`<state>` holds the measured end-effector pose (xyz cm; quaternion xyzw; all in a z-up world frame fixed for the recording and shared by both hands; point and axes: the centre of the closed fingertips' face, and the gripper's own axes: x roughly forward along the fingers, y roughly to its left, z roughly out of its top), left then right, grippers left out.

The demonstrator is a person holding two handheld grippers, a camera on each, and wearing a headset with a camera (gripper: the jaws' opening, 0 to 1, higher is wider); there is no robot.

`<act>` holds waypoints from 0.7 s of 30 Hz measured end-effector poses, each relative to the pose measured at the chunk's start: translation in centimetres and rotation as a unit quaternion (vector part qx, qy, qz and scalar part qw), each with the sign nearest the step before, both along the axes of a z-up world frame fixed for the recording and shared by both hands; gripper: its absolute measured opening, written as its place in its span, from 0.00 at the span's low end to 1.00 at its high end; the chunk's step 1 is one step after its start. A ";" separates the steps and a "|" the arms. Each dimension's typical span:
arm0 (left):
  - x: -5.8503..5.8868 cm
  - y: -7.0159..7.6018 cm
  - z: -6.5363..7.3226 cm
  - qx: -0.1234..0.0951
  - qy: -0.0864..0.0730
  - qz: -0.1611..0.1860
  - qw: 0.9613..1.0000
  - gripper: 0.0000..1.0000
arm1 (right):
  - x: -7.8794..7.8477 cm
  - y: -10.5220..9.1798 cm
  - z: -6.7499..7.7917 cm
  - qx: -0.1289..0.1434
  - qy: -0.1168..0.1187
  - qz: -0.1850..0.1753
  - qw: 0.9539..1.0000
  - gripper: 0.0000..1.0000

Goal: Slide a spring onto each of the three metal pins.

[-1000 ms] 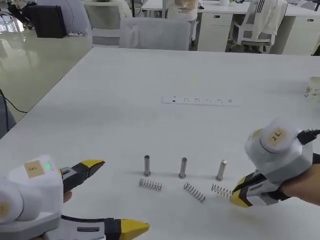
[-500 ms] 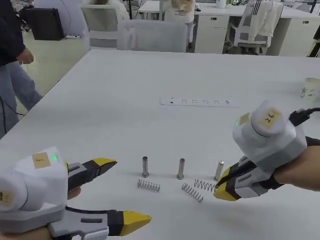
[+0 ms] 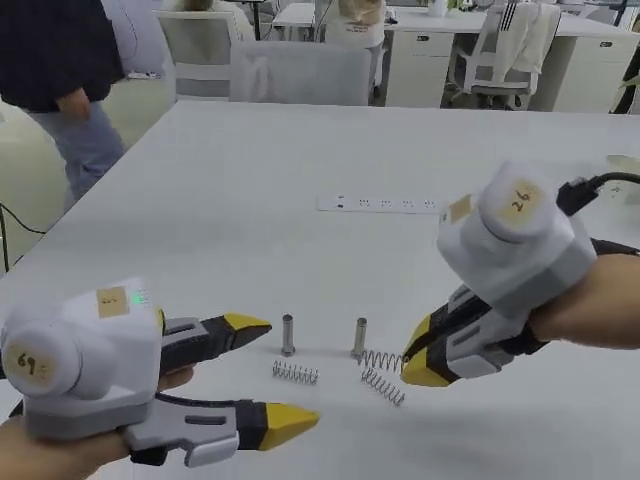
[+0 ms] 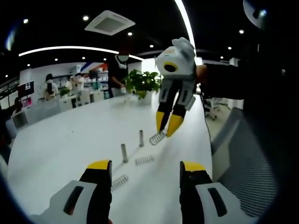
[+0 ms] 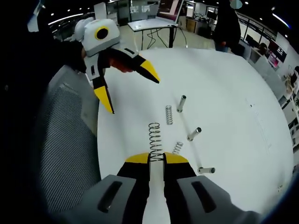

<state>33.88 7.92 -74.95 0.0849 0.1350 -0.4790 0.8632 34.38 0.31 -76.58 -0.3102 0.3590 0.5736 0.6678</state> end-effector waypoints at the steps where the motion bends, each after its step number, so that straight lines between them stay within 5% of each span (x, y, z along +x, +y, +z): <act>1: 0.0 -0.1 0.0 -0.002 0.000 -0.003 1.000 0.52 | -0.1 0.1 0.1 -0.001 0.000 0.005 1.000 0.07; 9: -0.2 -1.2 0.3 -0.020 0.007 -0.026 0.999 0.41 | -0.9 1.1 0.6 -0.002 0.008 0.037 0.999 0.07; 21: -1.4 -3.2 0.5 -0.014 0.003 -0.075 0.997 0.29 | -2.2 2.1 0.9 -0.012 0.020 0.076 0.997 0.07</act>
